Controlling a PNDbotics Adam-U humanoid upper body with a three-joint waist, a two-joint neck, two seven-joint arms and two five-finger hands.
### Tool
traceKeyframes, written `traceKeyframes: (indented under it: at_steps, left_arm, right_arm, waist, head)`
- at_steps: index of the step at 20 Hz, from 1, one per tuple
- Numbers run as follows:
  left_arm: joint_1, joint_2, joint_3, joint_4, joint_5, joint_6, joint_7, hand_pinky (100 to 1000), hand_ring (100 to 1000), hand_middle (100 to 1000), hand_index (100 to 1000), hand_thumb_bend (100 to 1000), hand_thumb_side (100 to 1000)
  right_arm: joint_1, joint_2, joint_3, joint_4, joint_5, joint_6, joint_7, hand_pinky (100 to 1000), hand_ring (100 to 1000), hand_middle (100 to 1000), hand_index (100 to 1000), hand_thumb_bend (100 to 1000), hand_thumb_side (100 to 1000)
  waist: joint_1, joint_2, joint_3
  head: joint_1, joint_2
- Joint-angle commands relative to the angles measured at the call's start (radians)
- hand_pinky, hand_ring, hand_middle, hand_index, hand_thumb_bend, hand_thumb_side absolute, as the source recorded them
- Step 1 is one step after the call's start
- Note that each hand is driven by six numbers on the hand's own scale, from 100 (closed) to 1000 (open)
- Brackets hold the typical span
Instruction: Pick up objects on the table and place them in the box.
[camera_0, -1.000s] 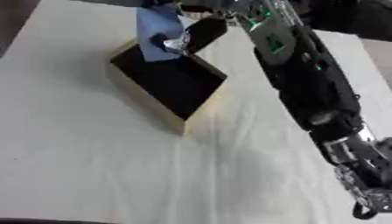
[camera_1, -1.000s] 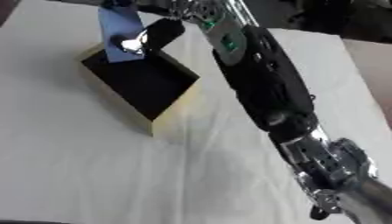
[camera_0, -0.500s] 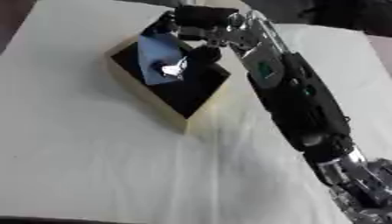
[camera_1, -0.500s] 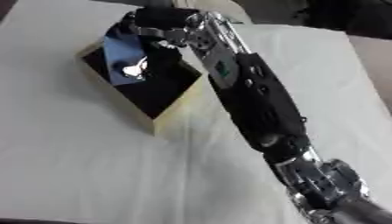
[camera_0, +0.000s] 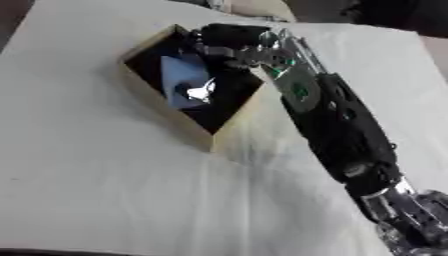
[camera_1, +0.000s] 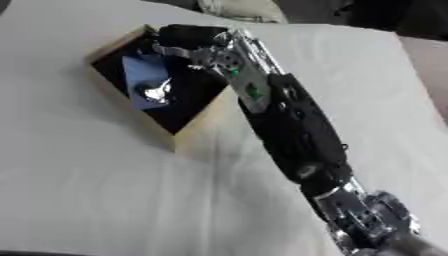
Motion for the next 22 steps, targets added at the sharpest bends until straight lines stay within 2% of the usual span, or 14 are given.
traceKeyframes:
  at_steps: [1, 8, 16, 17, 19, 20, 21, 22]
  left_arm:
    - [-0.006, 0.014, 0.002, -0.016, -0.005, 0.002, -0.007, 661, 672, 721, 730, 232, 820]
    - [-0.008, 0.011, 0.0, -0.016, -0.007, 0.002, -0.014, 660, 672, 721, 729, 232, 821]
    - [-0.011, 0.011, -0.002, -0.016, -0.01, 0.002, -0.021, 661, 672, 721, 728, 235, 825]
    - [-0.011, 0.011, -0.002, -0.016, -0.01, 0.002, -0.022, 661, 672, 721, 728, 236, 826]
    - [-0.012, 0.01, -0.002, -0.016, -0.01, 0.003, -0.024, 661, 672, 721, 728, 238, 827]
    - [-0.012, 0.01, -0.002, -0.016, -0.01, 0.003, -0.024, 661, 672, 721, 728, 238, 827]
    - [-0.012, 0.01, -0.003, -0.016, -0.01, 0.003, -0.025, 660, 672, 721, 728, 239, 828]
    - [-0.012, 0.01, -0.003, -0.016, -0.01, 0.003, -0.026, 661, 671, 721, 728, 239, 829]
  right_arm:
    - [-0.016, -0.013, -0.011, -0.02, -0.003, 0.007, -0.005, 829, 773, 511, 629, 100, 725]
    - [0.0, -0.017, -0.005, 0.022, 0.02, 0.013, 0.017, 823, 776, 512, 628, 100, 706]
    - [-0.002, -0.026, -0.031, 0.039, 0.015, 0.038, -0.003, 827, 786, 523, 642, 100, 736]
    - [-0.004, -0.029, -0.035, 0.036, 0.026, 0.043, -0.005, 830, 800, 551, 669, 100, 737]
    - [-0.006, -0.034, -0.037, 0.026, 0.063, 0.049, -0.005, 846, 861, 720, 798, 100, 712]
    - [-0.006, -0.035, -0.039, 0.02, 0.082, 0.048, -0.006, 846, 861, 720, 798, 100, 712]
    - [-0.007, -0.036, -0.04, 0.015, 0.099, 0.047, -0.005, 872, 912, 811, 915, 100, 679]
    - [-0.008, -0.038, -0.041, 0.009, 0.114, 0.044, -0.002, 890, 937, 852, 934, 100, 664]
  waist:
    - [0.008, -0.013, 0.003]
    - [0.008, -0.006, 0.006]
    - [0.007, 0.0, 0.01]
    - [0.007, 0.001, 0.01]
    - [0.007, 0.001, 0.01]
    - [0.007, 0.001, 0.011]
    - [0.007, 0.001, 0.011]
    - [0.007, 0.0, 0.012]
  head:
    - [-0.004, -0.013]
    - [-0.012, -0.019]
    - [-0.021, -0.027]
    - [-0.022, -0.029]
    - [-0.025, -0.03]
    - [-0.026, -0.031]
    - [-0.027, -0.032]
    - [-0.028, -0.033]
